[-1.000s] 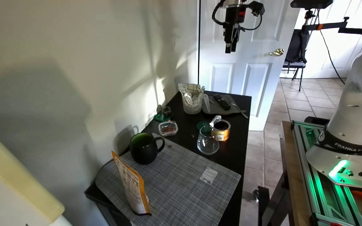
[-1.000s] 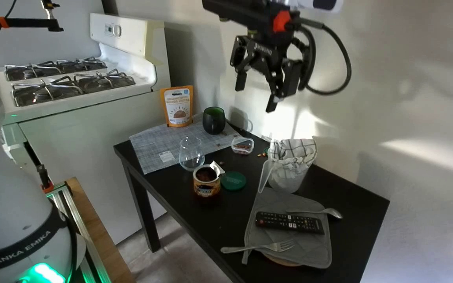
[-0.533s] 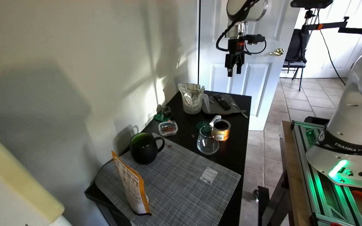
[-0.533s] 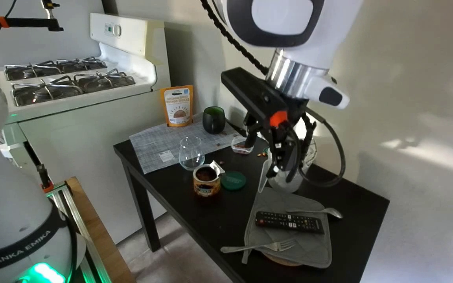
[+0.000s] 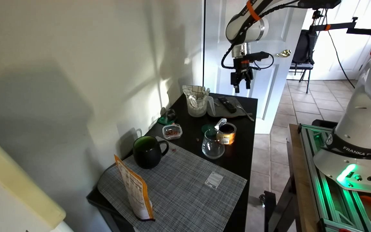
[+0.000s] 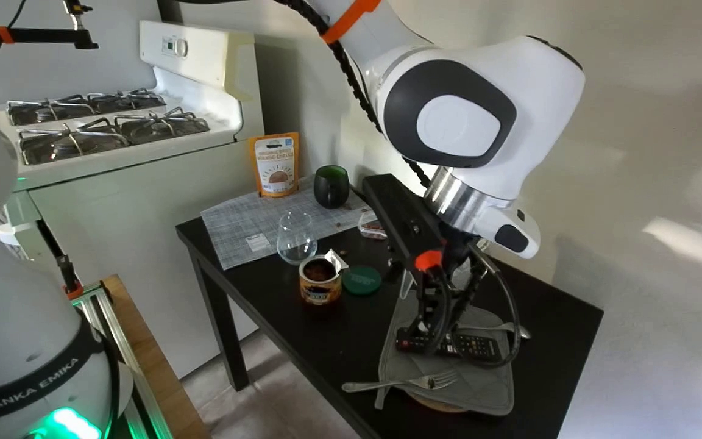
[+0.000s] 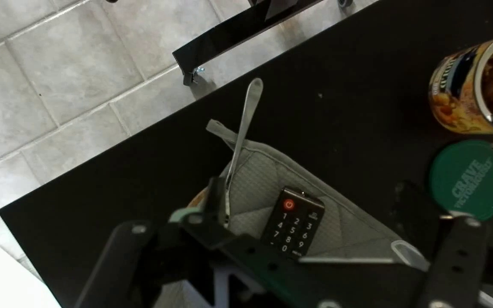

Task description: Put the silver fork and spoon in the jug.

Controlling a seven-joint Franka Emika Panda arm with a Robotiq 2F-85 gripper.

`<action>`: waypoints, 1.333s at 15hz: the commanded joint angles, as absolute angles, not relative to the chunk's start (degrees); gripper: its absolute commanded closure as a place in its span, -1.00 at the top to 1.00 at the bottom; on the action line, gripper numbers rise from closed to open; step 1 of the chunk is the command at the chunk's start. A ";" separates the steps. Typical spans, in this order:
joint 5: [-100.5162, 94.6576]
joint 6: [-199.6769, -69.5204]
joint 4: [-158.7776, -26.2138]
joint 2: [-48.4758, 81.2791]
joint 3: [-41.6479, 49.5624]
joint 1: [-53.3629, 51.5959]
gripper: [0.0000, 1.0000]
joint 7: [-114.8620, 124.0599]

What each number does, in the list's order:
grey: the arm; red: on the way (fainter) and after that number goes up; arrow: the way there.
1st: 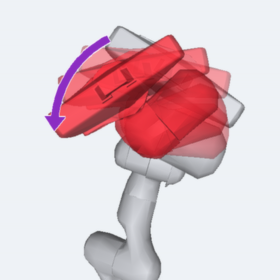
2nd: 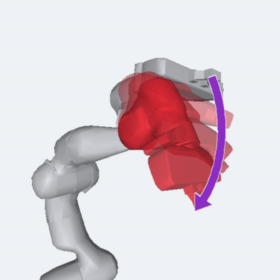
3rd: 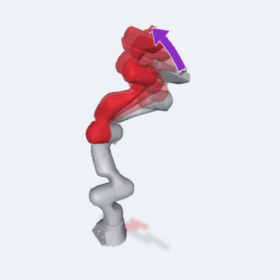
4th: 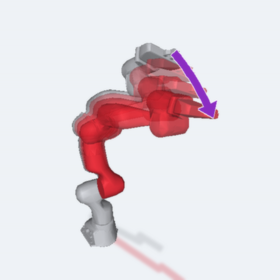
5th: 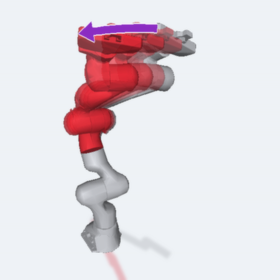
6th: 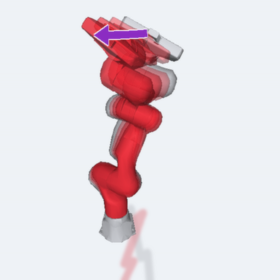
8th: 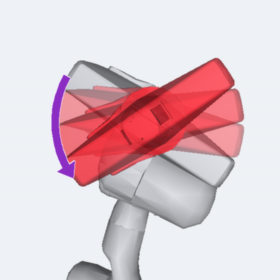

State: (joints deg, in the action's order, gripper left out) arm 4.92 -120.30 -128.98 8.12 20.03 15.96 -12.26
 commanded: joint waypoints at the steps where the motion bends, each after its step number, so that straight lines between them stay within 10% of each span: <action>1: 4.72 -120.24 -128.92 7.90 18.63 17.11 1.00 -12.10; 10: 8.78 -120.81 -126.29 17.17 18.24 21.69 1.00 -14.57; 20: 10.37 -121.96 -118.81 25.46 16.44 24.49 0.41 -13.67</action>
